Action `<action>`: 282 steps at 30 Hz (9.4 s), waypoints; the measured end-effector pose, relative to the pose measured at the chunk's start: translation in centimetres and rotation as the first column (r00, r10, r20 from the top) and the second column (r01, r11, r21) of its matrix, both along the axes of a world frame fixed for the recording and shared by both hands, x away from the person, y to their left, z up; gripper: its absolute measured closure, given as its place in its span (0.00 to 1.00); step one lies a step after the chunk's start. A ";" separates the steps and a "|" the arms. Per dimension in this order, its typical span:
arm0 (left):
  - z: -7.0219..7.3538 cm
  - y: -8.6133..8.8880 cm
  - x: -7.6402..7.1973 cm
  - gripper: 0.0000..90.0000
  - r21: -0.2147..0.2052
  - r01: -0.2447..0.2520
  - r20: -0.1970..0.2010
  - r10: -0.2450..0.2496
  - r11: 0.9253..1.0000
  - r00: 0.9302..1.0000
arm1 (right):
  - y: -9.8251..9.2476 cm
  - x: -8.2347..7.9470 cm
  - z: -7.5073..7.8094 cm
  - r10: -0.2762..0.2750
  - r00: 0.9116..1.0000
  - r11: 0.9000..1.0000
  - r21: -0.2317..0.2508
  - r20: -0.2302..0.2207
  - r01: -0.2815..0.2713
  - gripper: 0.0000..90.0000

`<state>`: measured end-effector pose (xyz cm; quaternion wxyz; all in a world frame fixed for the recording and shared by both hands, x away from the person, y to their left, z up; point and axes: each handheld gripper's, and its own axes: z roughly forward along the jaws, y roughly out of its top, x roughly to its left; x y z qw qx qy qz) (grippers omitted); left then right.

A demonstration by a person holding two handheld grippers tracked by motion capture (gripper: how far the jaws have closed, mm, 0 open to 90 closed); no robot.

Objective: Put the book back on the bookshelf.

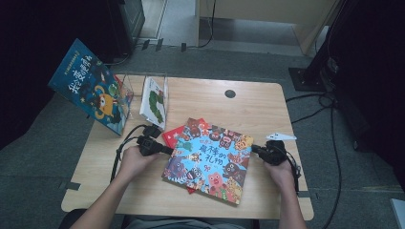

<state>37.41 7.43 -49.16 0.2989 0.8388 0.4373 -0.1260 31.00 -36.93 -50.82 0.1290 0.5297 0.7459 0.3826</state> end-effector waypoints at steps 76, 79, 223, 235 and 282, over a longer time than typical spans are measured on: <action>0.9 -0.4 -5.0 0.98 -0.033 -0.020 0.053 0.022 0.999 0.998 | 4.5 5.9 1.1 -0.040 0.998 0.999 -0.004 0.041 0.040 1.00; 1.0 0.3 -4.3 0.98 -0.033 -0.041 0.056 0.043 0.999 0.997 | 4.4 5.3 1.2 -0.027 0.999 1.000 -0.006 0.046 0.028 1.00; 0.7 1.3 0.1 0.82 -0.010 -0.020 0.051 0.020 1.000 0.998 | 0.6 -1.1 -0.1 -0.036 0.998 0.998 0.058 -0.043 0.039 1.00; 0.6 1.5 -1.7 0.82 -0.016 -0.021 0.021 0.022 1.000 1.000 | 0.6 0.3 -0.3 -0.030 0.999 0.996 0.080 -0.042 0.034 1.00; -0.2 2.0 -0.3 0.46 -0.060 -0.106 0.008 0.107 0.993 0.994 | 3.1 -0.2 0.5 0.097 0.994 0.994 0.060 -0.044 -0.094 1.00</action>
